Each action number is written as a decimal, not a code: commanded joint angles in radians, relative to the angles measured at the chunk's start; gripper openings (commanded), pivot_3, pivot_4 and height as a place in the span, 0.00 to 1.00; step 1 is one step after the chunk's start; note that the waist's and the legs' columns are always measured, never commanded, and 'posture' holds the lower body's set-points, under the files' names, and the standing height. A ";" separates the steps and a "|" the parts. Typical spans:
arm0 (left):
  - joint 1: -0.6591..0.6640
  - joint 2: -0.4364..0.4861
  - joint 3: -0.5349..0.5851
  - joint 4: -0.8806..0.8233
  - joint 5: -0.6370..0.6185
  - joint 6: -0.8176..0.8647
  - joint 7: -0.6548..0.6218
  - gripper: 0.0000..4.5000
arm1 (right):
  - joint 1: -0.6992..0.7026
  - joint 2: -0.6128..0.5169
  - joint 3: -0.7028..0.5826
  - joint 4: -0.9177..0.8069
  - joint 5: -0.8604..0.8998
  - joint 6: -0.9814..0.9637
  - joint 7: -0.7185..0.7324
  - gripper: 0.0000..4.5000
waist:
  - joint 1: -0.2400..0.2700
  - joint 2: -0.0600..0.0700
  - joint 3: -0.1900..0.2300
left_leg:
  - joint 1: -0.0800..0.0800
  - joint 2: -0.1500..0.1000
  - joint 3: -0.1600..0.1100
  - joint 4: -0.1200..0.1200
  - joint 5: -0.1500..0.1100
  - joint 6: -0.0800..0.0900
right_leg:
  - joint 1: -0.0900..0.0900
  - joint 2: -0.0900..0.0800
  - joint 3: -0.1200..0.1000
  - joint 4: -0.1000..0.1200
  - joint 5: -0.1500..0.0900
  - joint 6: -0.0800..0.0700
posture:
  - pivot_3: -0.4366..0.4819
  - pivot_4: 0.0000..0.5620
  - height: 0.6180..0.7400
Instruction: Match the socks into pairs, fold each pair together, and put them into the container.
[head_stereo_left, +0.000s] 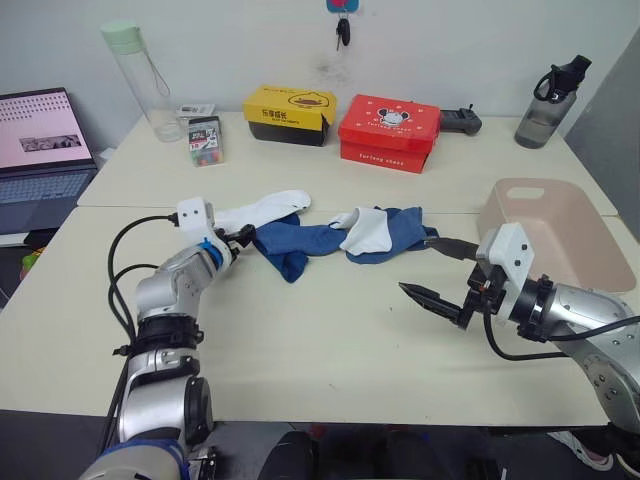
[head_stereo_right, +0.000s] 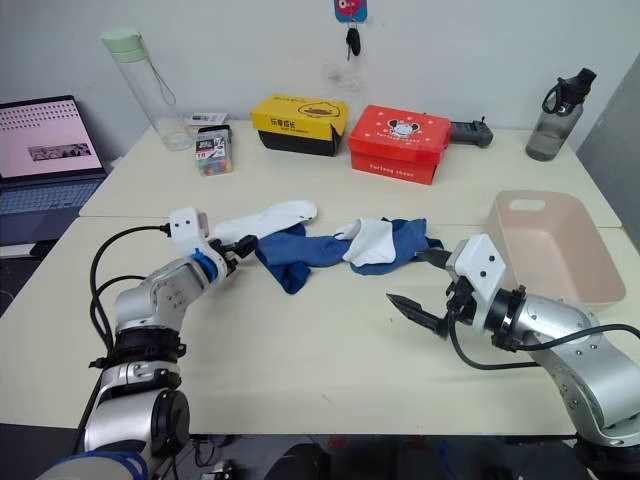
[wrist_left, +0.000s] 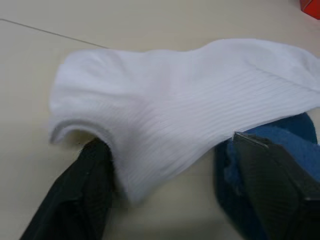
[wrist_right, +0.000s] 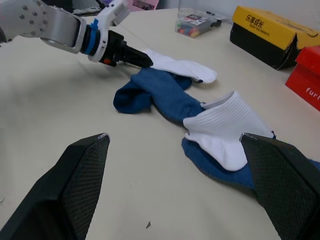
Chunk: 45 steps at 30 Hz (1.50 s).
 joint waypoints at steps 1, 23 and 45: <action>-0.035 0.006 0.006 0.088 0.013 -0.061 -0.002 0.56 | -0.025 -0.002 -0.011 -0.043 0.023 0.014 -0.017 1.00 | 0.000 0.000 0.000 | 0.000 0.000 0.000 0.000 0.000 0.000 | 0.000 0.000 0.000 0.000 0.000 0.000 | 0.48 0.27 1.00; 0.322 0.439 0.165 -0.549 -0.157 0.128 -0.252 0.00 | -0.041 -0.008 -0.009 -0.042 0.057 0.036 -0.024 1.00 | -0.027 0.000 0.000 | -0.011 0.001 -0.001 0.001 0.001 0.000 | -0.011 0.000 0.001 0.002 0.001 -0.001 | 0.48 0.27 1.00; 0.442 0.562 -0.344 -0.965 -0.293 0.337 -0.721 0.00 | 0.041 -0.118 -0.069 -0.080 0.107 0.057 0.070 1.00 | -0.023 0.004 0.002 | -0.012 0.001 0.000 -0.001 0.001 0.001 | -0.011 0.000 0.001 0.002 0.001 -0.002 | 0.48 0.27 1.00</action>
